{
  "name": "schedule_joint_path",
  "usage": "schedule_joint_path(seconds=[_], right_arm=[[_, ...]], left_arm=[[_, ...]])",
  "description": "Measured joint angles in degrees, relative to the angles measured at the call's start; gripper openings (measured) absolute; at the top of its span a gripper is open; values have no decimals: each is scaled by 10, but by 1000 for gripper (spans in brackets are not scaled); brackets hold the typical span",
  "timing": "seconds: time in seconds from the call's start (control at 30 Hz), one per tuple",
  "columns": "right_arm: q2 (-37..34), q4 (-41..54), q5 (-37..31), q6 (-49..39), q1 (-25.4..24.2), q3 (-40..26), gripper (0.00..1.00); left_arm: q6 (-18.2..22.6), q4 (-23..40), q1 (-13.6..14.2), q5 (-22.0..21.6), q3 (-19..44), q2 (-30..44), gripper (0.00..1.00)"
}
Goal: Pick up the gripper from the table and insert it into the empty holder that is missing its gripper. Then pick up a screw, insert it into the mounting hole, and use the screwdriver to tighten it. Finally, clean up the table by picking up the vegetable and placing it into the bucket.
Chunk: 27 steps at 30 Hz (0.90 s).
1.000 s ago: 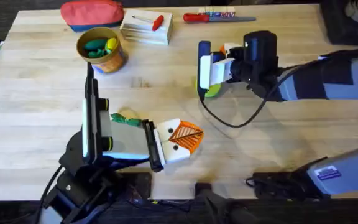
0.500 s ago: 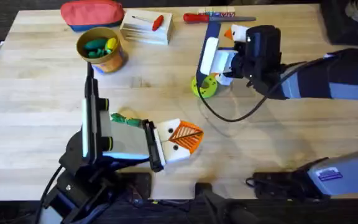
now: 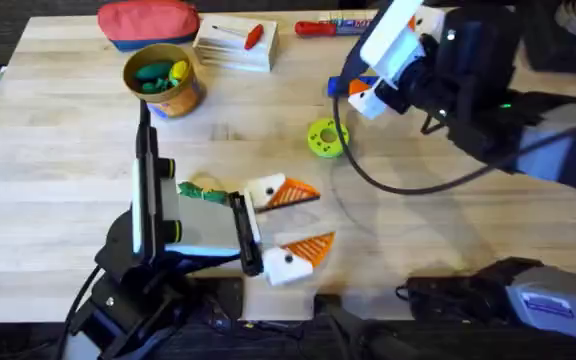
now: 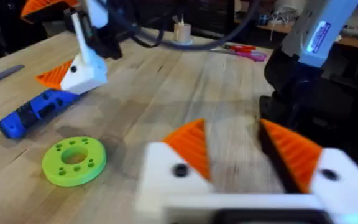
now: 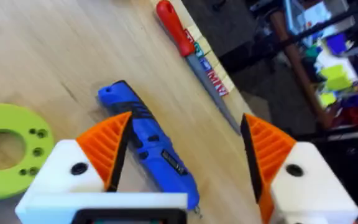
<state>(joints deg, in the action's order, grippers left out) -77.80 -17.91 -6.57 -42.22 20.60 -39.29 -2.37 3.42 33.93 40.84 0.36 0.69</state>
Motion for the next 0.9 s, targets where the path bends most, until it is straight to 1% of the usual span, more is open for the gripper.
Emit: schedule_joint_path(seconds=[0.07, 0.1, 0.17, 0.33, 0.37, 0.4, 0.47, 0.53, 0.57, 0.6, 0.63, 0.7, 0.77, 0.83, 0.9], right_arm=[[42, 52, 0, 37, 2, 0, 990], [64, 80, 1, 57, 4, 0, 990], [103, 123, 2, 88, 11, 0, 990], [185, 197, 2, 140, 32, 0, 992], [218, 213, 2, 154, 44, 0, 991], [226, 214, 2, 156, 46, 0, 991], [240, 214, 3, 161, 49, 0, 991], [250, 214, 3, 164, 49, 0, 992], [252, 214, 3, 165, 49, 0, 991], [255, 214, 3, 165, 49, 0, 991], [256, 214, 3, 166, 49, 0, 992], [256, 214, 4, 171, 49, 0, 991], [256, 216, 4, 180, 50, 0, 991], [256, 216, 4, 192, 51, 0, 991], [256, 216, 4, 201, 51, 0, 992]], left_arm=[[0, 0, 0, 0, 0, 0, 870], [-1, 0, 0, 0, 0, 0, 961], [-1, 0, 0, 0, 0, 0, 984], [0, 0, 0, -1, 0, 0, 987], [-3, -3, 0, -3, 0, 0, 986], [-10, -5, 0, -8, 0, 0, 986], [-39, -6, 0, -33, 0, 0, 986], [-86, 5, 0, -75, 5, 0, 986], [-109, 26, 0, -96, 15, 0, 986], [-138, 69, 0, -128, 33, 0, 986], [-160, 103, 0, -150, 50, 0, 985], [-196, 196, 0, -199, 99, 1, 985], [-224, 278, 0, -246, 158, 8, 985], [-242, 341, 0, -287, 220, 27, 985], [-258, 390, 0, -326, 278, 55, 985]])
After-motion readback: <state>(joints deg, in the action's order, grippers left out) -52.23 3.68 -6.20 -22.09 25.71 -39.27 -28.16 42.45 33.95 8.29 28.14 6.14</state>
